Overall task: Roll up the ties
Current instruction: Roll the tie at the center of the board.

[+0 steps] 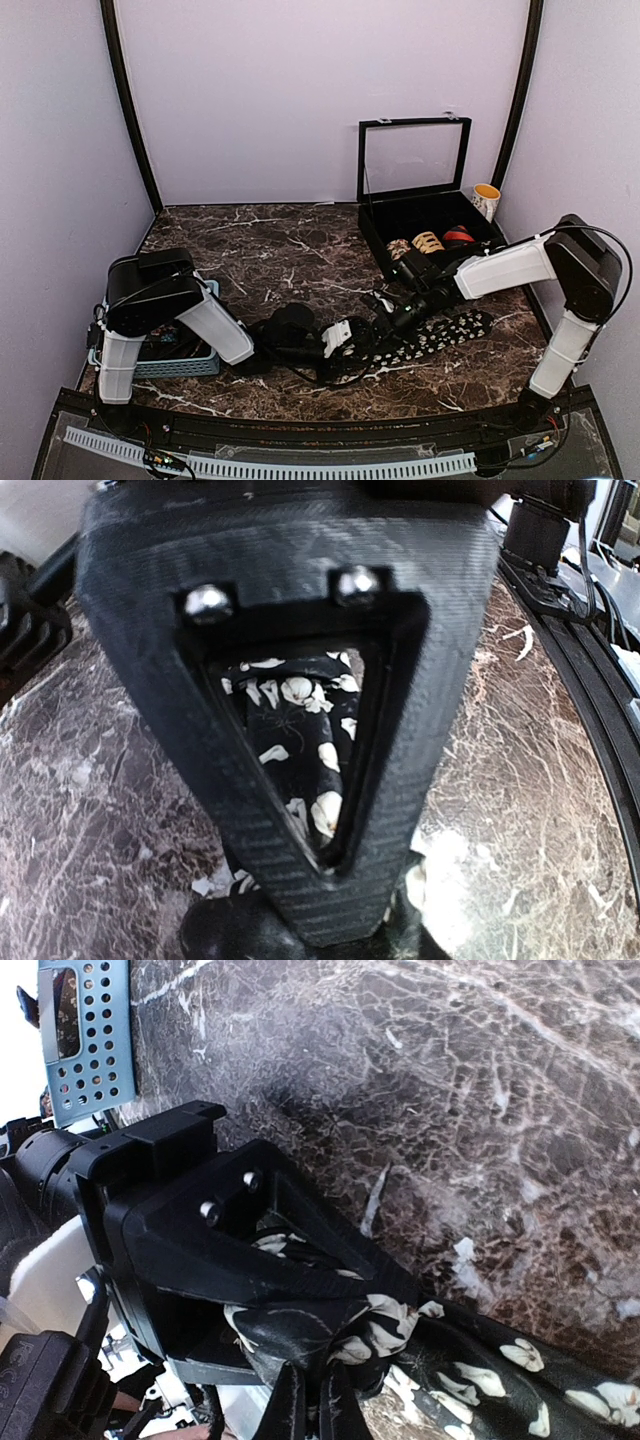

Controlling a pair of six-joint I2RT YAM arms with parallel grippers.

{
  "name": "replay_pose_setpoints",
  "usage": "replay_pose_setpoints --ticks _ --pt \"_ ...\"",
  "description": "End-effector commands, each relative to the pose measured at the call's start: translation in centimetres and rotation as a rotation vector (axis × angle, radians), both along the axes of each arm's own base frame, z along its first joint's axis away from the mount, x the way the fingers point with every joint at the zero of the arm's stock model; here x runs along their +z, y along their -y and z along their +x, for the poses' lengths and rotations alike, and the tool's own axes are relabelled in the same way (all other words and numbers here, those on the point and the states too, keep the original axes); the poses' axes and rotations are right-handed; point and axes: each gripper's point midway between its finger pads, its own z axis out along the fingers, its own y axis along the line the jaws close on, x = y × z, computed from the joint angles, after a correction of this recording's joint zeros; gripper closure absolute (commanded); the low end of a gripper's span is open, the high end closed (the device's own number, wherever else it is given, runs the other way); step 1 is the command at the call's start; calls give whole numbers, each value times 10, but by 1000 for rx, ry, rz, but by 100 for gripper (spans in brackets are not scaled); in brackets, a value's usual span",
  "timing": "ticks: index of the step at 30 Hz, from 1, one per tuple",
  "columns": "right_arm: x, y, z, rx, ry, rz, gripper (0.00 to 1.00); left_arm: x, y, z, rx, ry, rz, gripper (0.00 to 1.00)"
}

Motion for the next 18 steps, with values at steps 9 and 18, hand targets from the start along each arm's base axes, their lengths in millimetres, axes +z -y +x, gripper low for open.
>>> replay_pose_setpoints --ticks 9,18 --pt "-56 41 -7 -46 -78 -127 100 -17 -20 1 61 -38 163 43" --pt "-77 71 -9 -77 -108 -209 100 48 -35 11 157 68 -32 2"
